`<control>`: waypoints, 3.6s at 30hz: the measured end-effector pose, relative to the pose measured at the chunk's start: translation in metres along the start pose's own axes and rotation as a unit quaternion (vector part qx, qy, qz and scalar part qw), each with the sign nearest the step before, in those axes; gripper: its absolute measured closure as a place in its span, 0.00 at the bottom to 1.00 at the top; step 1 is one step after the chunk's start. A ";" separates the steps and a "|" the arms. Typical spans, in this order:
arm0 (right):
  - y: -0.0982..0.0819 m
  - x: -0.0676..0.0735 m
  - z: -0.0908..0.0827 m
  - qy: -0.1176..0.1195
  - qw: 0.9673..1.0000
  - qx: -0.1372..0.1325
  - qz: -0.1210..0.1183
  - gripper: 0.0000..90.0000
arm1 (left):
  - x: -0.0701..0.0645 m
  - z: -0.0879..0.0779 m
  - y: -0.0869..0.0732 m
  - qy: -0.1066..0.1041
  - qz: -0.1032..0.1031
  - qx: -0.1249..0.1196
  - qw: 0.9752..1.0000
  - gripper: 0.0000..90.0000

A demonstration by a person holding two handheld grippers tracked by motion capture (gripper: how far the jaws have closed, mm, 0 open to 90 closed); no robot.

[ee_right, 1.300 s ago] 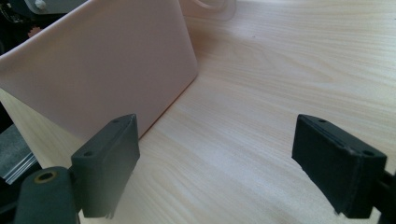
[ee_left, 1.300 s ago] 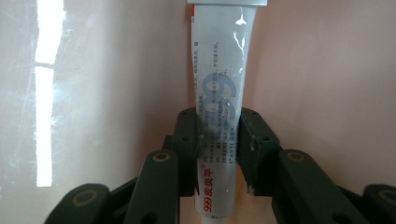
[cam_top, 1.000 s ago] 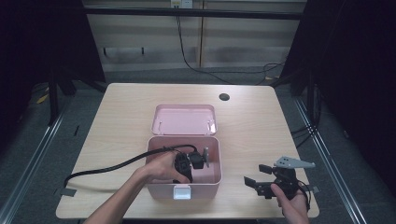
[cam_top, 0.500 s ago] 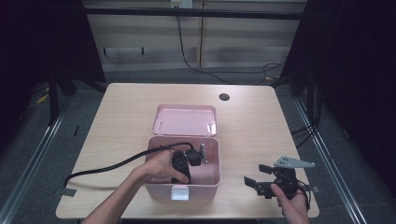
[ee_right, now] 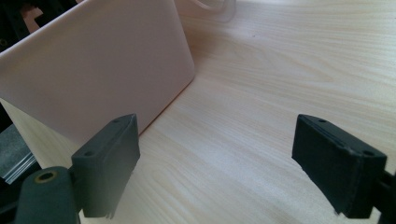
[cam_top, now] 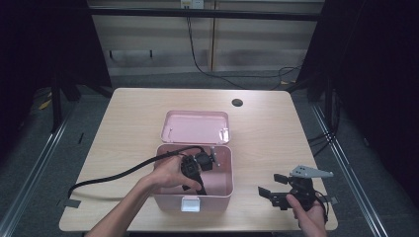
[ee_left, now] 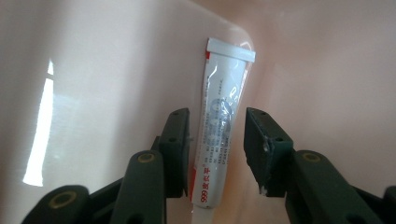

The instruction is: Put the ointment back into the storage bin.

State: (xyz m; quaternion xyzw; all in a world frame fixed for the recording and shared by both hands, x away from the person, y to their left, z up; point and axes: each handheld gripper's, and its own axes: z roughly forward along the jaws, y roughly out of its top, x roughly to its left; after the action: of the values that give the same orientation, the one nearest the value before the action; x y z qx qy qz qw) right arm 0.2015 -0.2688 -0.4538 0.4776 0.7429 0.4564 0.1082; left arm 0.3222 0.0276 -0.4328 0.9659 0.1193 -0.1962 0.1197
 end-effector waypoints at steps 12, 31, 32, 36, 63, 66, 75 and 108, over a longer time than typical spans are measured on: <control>0.000 0.000 0.000 0.001 1.000 -0.001 0.001 0.16 | -0.013 -0.018 -0.001 0.024 0.012 -0.033 0.999 0.71; 0.000 0.000 -0.001 0.000 1.000 -0.001 0.003 0.16 | -0.027 -0.055 -0.015 0.066 0.019 -0.104 0.992 0.57; 0.000 0.000 -0.001 0.000 1.000 0.000 0.002 0.16 | -0.030 -0.057 -0.016 0.071 0.021 -0.112 0.991 0.57; 0.000 0.000 0.000 0.000 1.000 0.001 0.000 0.16 | -0.033 -0.065 -0.021 0.084 0.022 -0.119 0.989 0.57; 0.000 0.001 0.002 -0.002 1.000 0.002 0.003 0.16 | -0.029 -0.108 -0.096 0.141 -0.014 -0.222 0.965 0.51; 0.000 0.000 0.001 -0.006 1.000 0.001 0.001 0.16 | -0.028 -0.114 -0.107 0.148 -0.020 -0.233 0.961 0.48; 0.000 -0.001 0.001 -0.009 1.000 0.001 0.003 0.16 | -0.022 -0.125 -0.150 0.165 -0.056 -0.315 0.933 0.40; -0.004 0.000 0.009 -0.012 1.000 0.024 0.010 0.16 | 0.008 -0.051 -0.229 0.200 -0.152 -0.300 0.920 0.42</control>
State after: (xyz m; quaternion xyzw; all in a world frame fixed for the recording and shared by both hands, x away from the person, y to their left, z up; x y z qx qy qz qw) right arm 0.2043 -0.2639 -0.4615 0.4934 0.7474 0.4332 0.1011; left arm 0.2841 0.2594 -0.4328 0.8740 0.3397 0.0302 0.3462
